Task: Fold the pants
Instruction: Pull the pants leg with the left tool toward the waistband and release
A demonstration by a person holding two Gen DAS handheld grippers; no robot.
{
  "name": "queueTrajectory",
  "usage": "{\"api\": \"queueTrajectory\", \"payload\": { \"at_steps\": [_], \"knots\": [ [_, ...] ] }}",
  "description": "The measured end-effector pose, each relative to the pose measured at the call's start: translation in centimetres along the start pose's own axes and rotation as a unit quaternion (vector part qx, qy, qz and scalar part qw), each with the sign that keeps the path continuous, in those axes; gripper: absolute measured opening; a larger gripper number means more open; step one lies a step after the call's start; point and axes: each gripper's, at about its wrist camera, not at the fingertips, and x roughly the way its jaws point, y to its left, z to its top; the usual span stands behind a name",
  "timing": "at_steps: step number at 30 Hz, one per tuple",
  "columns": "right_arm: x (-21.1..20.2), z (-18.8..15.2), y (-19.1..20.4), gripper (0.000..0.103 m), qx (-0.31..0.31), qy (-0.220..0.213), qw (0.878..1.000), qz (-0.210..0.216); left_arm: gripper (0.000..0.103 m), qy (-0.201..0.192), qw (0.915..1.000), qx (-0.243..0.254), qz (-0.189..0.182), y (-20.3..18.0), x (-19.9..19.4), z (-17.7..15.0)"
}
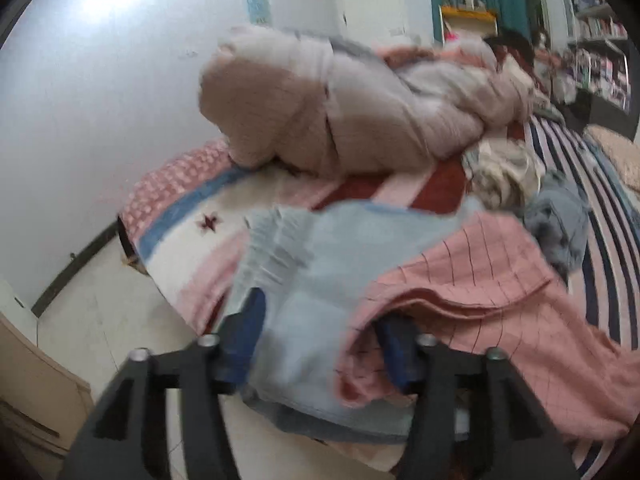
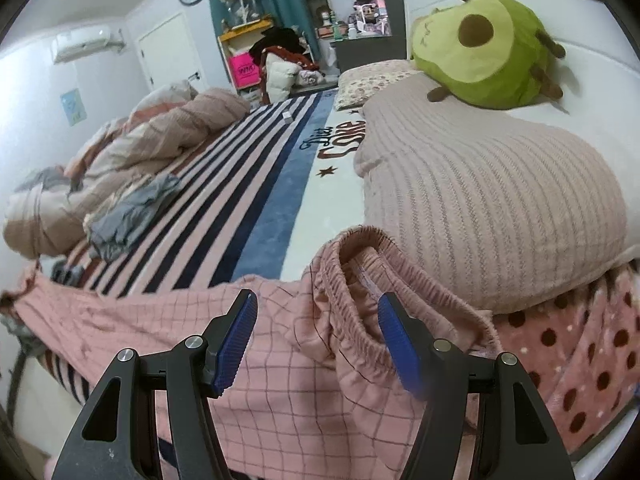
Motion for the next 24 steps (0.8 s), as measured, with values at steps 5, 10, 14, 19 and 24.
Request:
{"api": "queueTrajectory", "payload": {
  "at_steps": [5,10,14,19,24],
  "knots": [
    [-0.8,0.1,-0.9,0.070,-0.020,0.004,0.999,-0.038,0.059,-0.032,0.9963,0.017,-0.077,-2.6,-3.5,0.8],
    [-0.1,0.2,-1.9,0.085,-0.052,0.019,0.997,-0.050,0.061,-0.022,0.9834,0.053,-0.172,-8.3,-4.1,0.4],
    [2.1,-0.1,-2.0,0.090,-0.072,0.055,0.995,-0.029,0.061,-0.005,0.9799,0.068,-0.187,-11.4,-3.0,0.0],
    [4.9,-0.6,-2.0,0.090,-0.119,0.071,0.984,-0.114,0.061,0.011,0.9789,0.084,-0.186,-13.5,-1.9,-0.8],
    [4.4,-0.5,-4.1,0.009,-0.066,0.069,0.991,-0.088,0.061,0.013,0.9796,0.087,-0.181,-13.4,-1.3,-1.1]
  ]
}}
